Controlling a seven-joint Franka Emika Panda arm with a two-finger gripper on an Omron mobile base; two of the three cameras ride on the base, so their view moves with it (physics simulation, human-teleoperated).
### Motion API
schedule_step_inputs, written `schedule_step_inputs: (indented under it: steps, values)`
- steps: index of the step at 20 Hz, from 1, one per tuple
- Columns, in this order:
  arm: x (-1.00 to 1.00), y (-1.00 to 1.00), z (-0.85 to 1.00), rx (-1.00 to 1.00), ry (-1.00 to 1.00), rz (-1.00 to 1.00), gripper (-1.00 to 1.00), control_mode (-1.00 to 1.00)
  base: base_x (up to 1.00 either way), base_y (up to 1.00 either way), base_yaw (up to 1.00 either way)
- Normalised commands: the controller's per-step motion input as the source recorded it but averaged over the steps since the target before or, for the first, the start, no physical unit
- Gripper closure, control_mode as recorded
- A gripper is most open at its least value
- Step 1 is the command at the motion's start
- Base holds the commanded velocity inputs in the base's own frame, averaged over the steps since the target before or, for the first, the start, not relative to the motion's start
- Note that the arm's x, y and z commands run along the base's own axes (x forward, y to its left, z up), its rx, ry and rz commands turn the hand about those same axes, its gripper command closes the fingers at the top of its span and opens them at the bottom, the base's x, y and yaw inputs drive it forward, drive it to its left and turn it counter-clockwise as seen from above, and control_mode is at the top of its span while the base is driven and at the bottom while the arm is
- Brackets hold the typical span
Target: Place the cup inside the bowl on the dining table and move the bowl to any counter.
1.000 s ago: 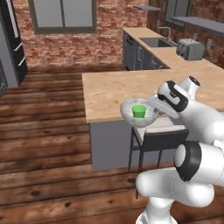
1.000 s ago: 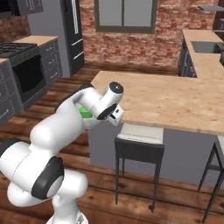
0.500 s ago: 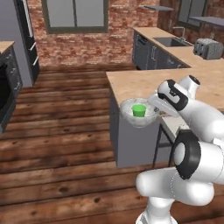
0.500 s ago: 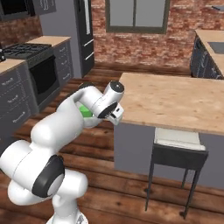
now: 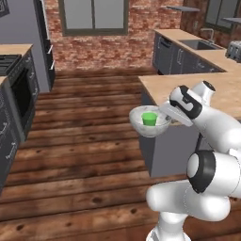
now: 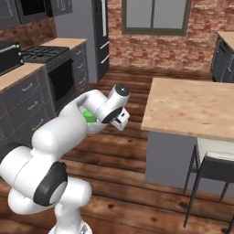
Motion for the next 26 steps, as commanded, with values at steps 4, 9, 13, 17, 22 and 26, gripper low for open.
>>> schedule_step_inputs:
  steps: [4,9,13,17,22,26]
  values:
    - [0.00,0.00,0.00,0.00,0.00,0.00,1.00,1.00,0.00,0.62,0.00]
    - [0.00,0.00,0.00,0.00,0.00,0.00,1.00,1.00,0.10,0.51,0.01]
    - [0.00,0.00,0.00,0.00,0.00,0.00,1.00,1.00,0.46,0.50,0.00]
    - [0.00,0.00,0.00,0.00,0.00,0.00,1.00,1.00,0.47,0.61,0.00]
    - [0.00,0.00,0.00,0.00,0.00,0.00,1.00,1.00,0.53,0.61,0.00]
    - [0.00,0.00,0.00,0.00,0.00,0.00,1.00,1.00,0.56,0.43,0.00]
